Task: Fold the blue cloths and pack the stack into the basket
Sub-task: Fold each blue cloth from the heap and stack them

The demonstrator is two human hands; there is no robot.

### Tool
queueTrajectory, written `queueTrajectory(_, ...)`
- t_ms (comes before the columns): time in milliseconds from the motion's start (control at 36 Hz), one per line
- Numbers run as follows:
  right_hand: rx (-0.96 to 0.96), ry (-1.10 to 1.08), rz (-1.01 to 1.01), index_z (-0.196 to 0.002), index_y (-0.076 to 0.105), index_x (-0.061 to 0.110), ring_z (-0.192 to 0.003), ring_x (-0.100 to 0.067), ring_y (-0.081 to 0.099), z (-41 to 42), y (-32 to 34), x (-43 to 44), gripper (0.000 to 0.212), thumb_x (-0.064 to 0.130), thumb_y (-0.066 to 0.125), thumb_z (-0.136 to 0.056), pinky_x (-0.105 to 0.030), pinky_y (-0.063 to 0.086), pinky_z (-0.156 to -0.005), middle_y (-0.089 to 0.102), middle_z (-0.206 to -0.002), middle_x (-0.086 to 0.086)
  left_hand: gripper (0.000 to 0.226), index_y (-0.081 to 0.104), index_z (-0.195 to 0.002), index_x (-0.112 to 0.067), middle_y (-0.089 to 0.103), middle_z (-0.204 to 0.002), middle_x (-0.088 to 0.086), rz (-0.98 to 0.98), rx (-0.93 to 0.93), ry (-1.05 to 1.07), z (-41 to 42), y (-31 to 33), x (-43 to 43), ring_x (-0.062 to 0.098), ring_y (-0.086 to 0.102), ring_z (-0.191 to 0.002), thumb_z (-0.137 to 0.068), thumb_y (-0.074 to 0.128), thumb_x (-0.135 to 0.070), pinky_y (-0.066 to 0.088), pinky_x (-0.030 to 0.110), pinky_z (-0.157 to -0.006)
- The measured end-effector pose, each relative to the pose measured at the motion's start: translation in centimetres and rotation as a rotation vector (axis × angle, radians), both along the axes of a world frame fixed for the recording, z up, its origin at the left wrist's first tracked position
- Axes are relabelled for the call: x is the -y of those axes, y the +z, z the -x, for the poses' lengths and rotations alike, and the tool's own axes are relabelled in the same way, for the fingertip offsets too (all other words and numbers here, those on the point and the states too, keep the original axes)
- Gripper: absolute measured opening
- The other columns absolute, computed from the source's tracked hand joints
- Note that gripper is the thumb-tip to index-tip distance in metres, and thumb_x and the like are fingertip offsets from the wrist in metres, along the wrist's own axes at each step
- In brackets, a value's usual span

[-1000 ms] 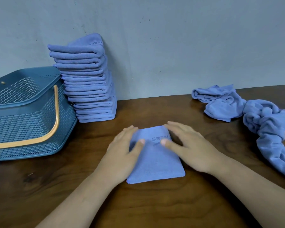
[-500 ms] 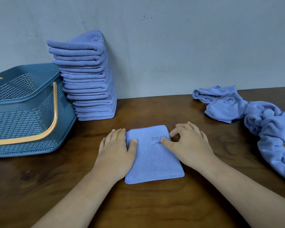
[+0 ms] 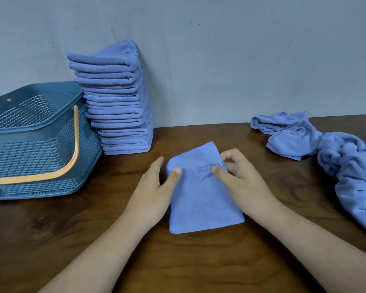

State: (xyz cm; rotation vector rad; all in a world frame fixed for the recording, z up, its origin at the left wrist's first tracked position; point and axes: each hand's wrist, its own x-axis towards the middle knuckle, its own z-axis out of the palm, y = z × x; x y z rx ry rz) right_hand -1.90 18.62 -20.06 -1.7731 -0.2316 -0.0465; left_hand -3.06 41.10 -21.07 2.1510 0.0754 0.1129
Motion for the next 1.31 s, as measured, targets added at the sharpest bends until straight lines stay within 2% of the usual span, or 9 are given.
queueTrajectory(83,0.004,0.046,-0.176,-0.119,0.056,0.014,-0.098,-0.026,0.077,0.3,0.5,-0.1,0.013,0.015,0.06,-0.107,-0.038,0.059,-0.084,0.079,-0.106,-0.006,0.082,0.035,-0.161,-0.036,0.058,-0.146,-0.023,0.405,0.008,-0.011,-0.2,0.5,0.4,-0.013,0.057,-0.122,-0.091,0.073,-0.055,0.042,0.014,-0.098)
queueTrajectory(222,0.048,0.1,-0.206,-0.144,0.045,0.03,-0.106,-0.026,0.076,0.4,0.4,0.3,0.042,0.014,0.058,-0.108,-0.042,0.063,-0.09,0.078,-0.116,-0.006,0.066,0.042,-0.153,-0.027,0.077,-0.122,-0.003,0.763,0.011,-0.033,-0.3,0.9,0.9,0.018,0.074,-0.115,-0.096,0.075,-0.02,0.055,0.051,-0.104)
queueTrajectory(306,0.118,0.067,-0.149,-0.144,0.045,0.039,-0.109,-0.022,0.075,0.3,0.5,0.6,0.048,0.015,0.062,-0.106,-0.039,0.061,-0.092,0.076,-0.12,-0.003,0.054,0.047,-0.148,-0.026,0.078,-0.122,-0.003,0.756,0.085,-0.037,-0.1,0.9,1.0,0.019,0.074,-0.114,-0.1,0.07,-0.014,0.057,0.054,-0.101)
queueTrajectory(389,0.241,-0.004,-0.044,-0.126,0.059,0.027,-0.106,-0.013,0.069,0.2,0.8,0.6,0.025,0.014,0.063,-0.106,-0.036,0.055,-0.094,0.072,-0.117,0.005,0.048,0.049,-0.145,-0.027,0.077,-0.123,-0.005,0.742,0.138,-0.055,0.0,0.9,0.8,0.019,0.073,-0.116,-0.103,0.067,-0.015,0.057,0.054,-0.1)
queueTrajectory(528,0.287,-0.038,0.047,-0.118,0.072,0.024,-0.11,-0.003,0.066,0.7,2.0,-0.8,0.021,0.012,0.06,-0.107,-0.011,0.044,-0.092,0.072,-0.117,0.016,0.037,0.057,-0.138,-0.025,0.077,-0.124,-0.004,0.741,0.216,-0.038,0.1,1.6,-0.2,0.017,0.072,-0.114,-0.103,0.067,-0.016,0.053,0.033,-0.084)
queueTrajectory(722,0.391,0.008,0.209,-0.125,0.072,0.033,-0.124,-0.005,0.06,0.6,7.2,-3.4,0.026,0.019,0.058,-0.109,-0.021,0.044,-0.102,0.067,-0.126,0.018,0.02,0.067,-0.121,-0.01,0.078,-0.115,0.012,0.873,0.297,-0.005,-0.2,3.9,-3.0,0.029,0.074,-0.109,-0.101,0.069,-0.009,0.058,0.052,-0.089)
queueTrajectory(944,0.658,0.113,0.522,-0.132,0.071,0.027,-0.12,-0.006,0.061,-0.6,15.5,-7.2,0.032,0.01,0.06,-0.107,-0.014,0.042,-0.098,0.065,-0.124,0.018,0.011,0.072,-0.101,-0.01,0.073,-0.085,0.003,0.841,0.458,0.235,-2.1,3.8,-8.8,0.019,0.068,-0.082,-0.103,0.068,-0.019,0.062,0.033,-0.066)
queueTrajectory(1111,0.741,0.181,0.655,-0.135,0.069,0.032,-0.117,-0.008,0.06,-2.3,21.8,-10.5,0.037,0.012,0.059,-0.105,-0.019,0.044,-0.1,0.063,-0.127,0.014,0.029,0.064,-0.085,-0.009,0.059,-0.07,0.002,0.784,0.433,0.264,-2.9,2.5,-9.6,0.018,0.059,-0.069,-0.103,0.07,-0.031,0.06,0.042,-0.068)
queueTrajectory(1306,0.754,0.278,0.661,-0.136,0.069,0.027,-0.124,0.001,0.059,-4.8,26.4,-15.2,0.039,0.008,0.061,-0.103,-0.013,0.041,-0.099,0.065,-0.133,0.015,0.019,0.069,-0.099,-0.018,0.069,-0.086,0.002,0.742,0.381,0.302,-3.2,1.6,-9.6,0.015,0.066,-0.074,-0.106,0.062,-0.034,0.064,0.044,-0.069)
